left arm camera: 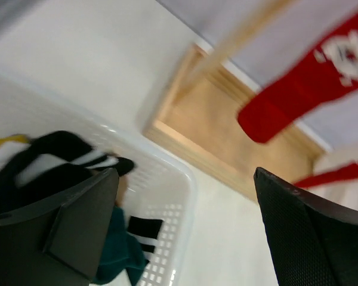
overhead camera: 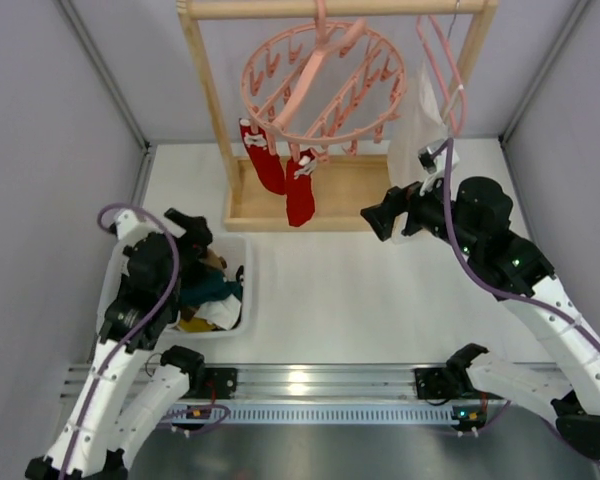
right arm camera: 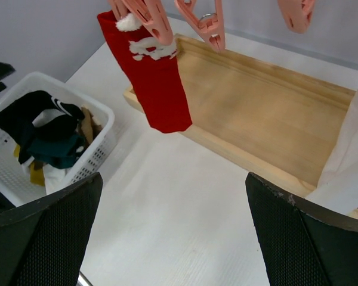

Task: Remove the socks clipped to the hanger

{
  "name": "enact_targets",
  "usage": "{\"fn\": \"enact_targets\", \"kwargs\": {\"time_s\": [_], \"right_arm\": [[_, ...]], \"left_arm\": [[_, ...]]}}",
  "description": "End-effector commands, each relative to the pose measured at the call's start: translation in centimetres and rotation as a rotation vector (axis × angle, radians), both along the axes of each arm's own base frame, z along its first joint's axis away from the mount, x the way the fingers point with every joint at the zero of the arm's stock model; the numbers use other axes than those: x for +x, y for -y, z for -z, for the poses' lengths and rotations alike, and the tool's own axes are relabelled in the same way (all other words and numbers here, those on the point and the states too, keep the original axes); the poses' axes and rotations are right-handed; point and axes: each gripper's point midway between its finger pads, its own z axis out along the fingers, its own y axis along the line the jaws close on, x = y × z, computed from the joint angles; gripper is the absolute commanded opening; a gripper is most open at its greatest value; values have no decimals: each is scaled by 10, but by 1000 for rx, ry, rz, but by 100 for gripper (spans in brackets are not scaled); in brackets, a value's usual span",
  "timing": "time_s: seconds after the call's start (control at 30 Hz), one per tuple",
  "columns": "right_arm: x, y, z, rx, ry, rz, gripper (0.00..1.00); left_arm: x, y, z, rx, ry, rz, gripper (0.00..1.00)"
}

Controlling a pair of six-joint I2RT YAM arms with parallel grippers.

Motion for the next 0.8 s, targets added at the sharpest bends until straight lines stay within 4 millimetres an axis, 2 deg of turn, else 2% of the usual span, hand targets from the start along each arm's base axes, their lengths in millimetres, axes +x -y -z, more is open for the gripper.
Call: {"fn": "enact_targets", "kwargs": {"time_s": [0.0, 0.03, 0.13, 0.2, 0.23, 0.27, 0.3, 0.33, 0.4, 0.43, 0.5, 0.53, 0.57, 0.6, 0.63, 0.7, 0.73, 0.77], "right_arm": [[3, 10, -33, 104, 99, 61, 99], [2, 11, -34, 106, 101, 67, 99], [-5, 17, -37, 111, 118, 68, 99], [-9, 18, -35, 106, 122, 56, 100], [-15, 17, -38, 111, 134, 36, 99], [-17, 16, -35, 110, 132, 22, 99], [-21, 13, -35, 114, 135, -5, 99], [-24, 13, -36, 116, 139, -17, 99], [-29, 12, -35, 121, 143, -39, 99], [-35, 10, -37, 126, 149, -64, 100], [-40, 7, -37, 131, 155, -95, 99], [-43, 7, -40, 138, 165, -104, 99], [-44, 6, -36, 138, 159, -113, 100], [-46, 5, -35, 137, 162, -124, 99], [-50, 4, -37, 145, 175, -146, 100], [-54, 1, -32, 146, 167, -175, 99], [-56, 0, -31, 149, 169, -183, 99], [-56, -1, -28, 147, 163, -186, 99]], "left_arm": [[32, 86, -16, 22, 49, 459, 98], [39, 109, -23, 23, 85, 578, 98], [46, 144, -39, 91, 217, 739, 98], [48, 159, -48, 138, 302, 796, 98], [53, 166, -36, 172, 298, 825, 98], [55, 173, -48, 190, 375, 857, 98], [58, 177, -46, 207, 390, 872, 98], [67, 181, -35, 228, 380, 881, 98], [77, 188, -32, 245, 400, 893, 98], [86, 191, -20, 251, 372, 892, 98], [97, 192, -19, 262, 391, 871, 98], [106, 192, -7, 268, 364, 857, 98], [111, 192, -5, 272, 359, 846, 98], [115, 194, -11, 281, 384, 849, 98], [121, 197, -3, 295, 369, 856, 98], [127, 201, -6, 307, 392, 867, 98], [131, 205, 5, 316, 373, 882, 98], [133, 208, 6, 318, 375, 893, 97]]}}
